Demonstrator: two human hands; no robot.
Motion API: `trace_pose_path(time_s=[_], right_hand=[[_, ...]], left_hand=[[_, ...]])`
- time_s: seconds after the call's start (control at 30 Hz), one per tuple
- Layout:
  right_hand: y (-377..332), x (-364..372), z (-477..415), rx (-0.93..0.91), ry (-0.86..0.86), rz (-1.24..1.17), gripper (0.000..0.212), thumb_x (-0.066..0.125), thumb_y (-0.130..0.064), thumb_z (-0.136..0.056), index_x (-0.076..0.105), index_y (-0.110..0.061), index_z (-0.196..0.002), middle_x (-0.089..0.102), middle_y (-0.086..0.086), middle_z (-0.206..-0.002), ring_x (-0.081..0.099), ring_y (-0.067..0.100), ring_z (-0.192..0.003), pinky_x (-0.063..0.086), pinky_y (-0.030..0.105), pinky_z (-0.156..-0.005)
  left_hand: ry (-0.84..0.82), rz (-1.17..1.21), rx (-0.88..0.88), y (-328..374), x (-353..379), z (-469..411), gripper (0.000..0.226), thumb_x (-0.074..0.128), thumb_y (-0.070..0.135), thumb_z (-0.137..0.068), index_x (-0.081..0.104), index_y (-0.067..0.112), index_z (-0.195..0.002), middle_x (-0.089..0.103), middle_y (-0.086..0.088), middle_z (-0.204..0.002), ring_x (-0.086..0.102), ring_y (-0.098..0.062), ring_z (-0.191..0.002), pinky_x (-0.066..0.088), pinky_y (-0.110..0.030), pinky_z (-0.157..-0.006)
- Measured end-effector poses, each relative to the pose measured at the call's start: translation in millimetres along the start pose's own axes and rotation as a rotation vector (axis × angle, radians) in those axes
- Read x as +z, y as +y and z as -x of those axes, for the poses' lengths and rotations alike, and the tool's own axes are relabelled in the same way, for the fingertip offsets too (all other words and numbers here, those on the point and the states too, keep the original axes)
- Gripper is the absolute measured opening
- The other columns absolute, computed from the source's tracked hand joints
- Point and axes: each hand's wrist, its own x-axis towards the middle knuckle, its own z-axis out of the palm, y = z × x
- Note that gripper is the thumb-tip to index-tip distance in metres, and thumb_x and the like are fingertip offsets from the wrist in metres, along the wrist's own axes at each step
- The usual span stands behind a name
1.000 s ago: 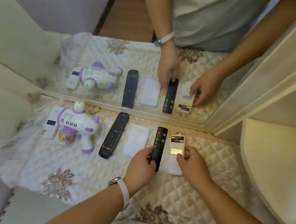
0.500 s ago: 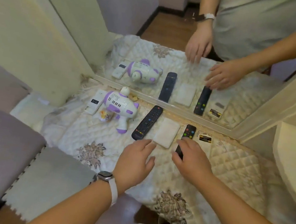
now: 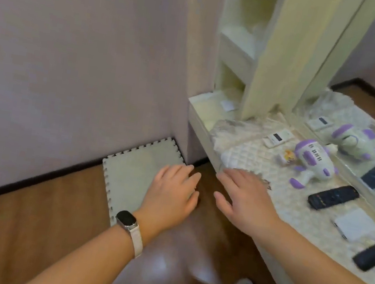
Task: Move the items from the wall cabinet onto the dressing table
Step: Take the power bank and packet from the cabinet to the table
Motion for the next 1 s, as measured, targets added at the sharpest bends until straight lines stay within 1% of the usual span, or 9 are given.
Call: trace_pose_path(time_s=[0.07,0.23,0.33,0.43,0.6,0.73,0.83,1.0], right_hand=[[-46,10,-21,-0.102,-0.001,0.019,0.046,0.048,-0.045,-0.089,0.064,-0.016,-0.121,0.063,0.005,-0.124,0.057,0.027,-0.113,0.044,0.04,-0.093],[-156,30,-67,-0.345,-0.005,0.036,0.043,0.049,-0.044,-0.089,0.063,-0.016,-0.119,0.063,0.005,-0.121,0.056,0.027,-0.112,0.045,0.04,-0.093],[-212,34,-88,-0.477,-0.012,0.042,0.045,0.049,-0.046,-0.09,0.062,-0.016,-0.12,0.062,0.005,-0.122,0.057,0.028,-0.112,0.046,0.041,-0.092],[-256,36,-104,-0.584,-0.003,0.037,0.046,0.047,-0.047,-0.091,0.062,-0.016,-0.121,0.063,0.005,-0.122,0.057,0.027,-0.113,0.045,0.041,-0.094],[-308,46,-137,-0.76,0.012,0.016,0.045,0.048,-0.047,-0.09,0.063,-0.016,-0.119,0.064,0.006,-0.121,0.057,0.028,-0.111,0.043,0.04,-0.095],[-344,56,-173,-0.885,0.019,-0.039,0.043,0.049,-0.046,-0.09,0.063,-0.017,-0.118,0.064,0.005,-0.121,0.057,0.027,-0.111,0.043,0.039,-0.093],[-376,65,-207,-0.978,0.034,-0.087,0.043,0.049,-0.047,-0.09,0.063,-0.018,-0.118,0.064,0.004,-0.12,0.057,0.026,-0.109,0.043,0.038,-0.092],[-433,74,-270,-1.1,0.028,-0.175,0.045,0.047,-0.047,-0.09,0.065,-0.017,-0.118,0.064,0.005,-0.119,0.059,0.027,-0.109,0.045,0.038,-0.093]], left_hand=[[0.043,-0.041,-0.071,-39,-15,35,0.038,0.059,0.033,-0.084,0.064,0.017,-0.118,0.064,-0.005,-0.119,0.057,-0.026,-0.111,0.046,-0.041,-0.094],[0.131,-0.13,-0.258,-122,-47,121,0.035,0.059,0.034,-0.084,0.066,0.018,-0.114,0.066,-0.005,-0.118,0.058,-0.027,-0.112,0.044,-0.044,-0.096],[0.162,-0.164,-0.351,-156,-66,167,0.035,0.057,0.037,-0.085,0.066,0.018,-0.113,0.065,-0.005,-0.119,0.058,-0.028,-0.113,0.037,-0.043,-0.098],[0.179,-0.179,-0.434,-181,-85,202,0.034,0.055,0.038,-0.086,0.067,0.02,-0.113,0.065,-0.004,-0.121,0.056,-0.027,-0.117,0.037,-0.044,-0.101],[0.242,-0.215,-0.544,-211,-114,234,0.035,0.054,0.035,-0.087,0.068,0.018,-0.114,0.066,-0.005,-0.12,0.057,-0.027,-0.117,0.044,-0.045,-0.099],[0.28,-0.241,-0.624,-235,-129,247,0.036,0.054,0.035,-0.088,0.067,0.018,-0.117,0.066,-0.004,-0.12,0.057,-0.026,-0.117,0.045,-0.046,-0.099],[0.253,-0.293,-0.707,-261,-142,254,0.036,0.054,0.036,-0.089,0.067,0.018,-0.118,0.065,-0.004,-0.122,0.056,-0.025,-0.119,0.042,-0.045,-0.101],[0.225,-0.393,-0.893,-304,-174,257,0.038,0.052,0.039,-0.09,0.066,0.02,-0.12,0.064,-0.002,-0.124,0.054,-0.022,-0.122,0.04,-0.042,-0.103]])
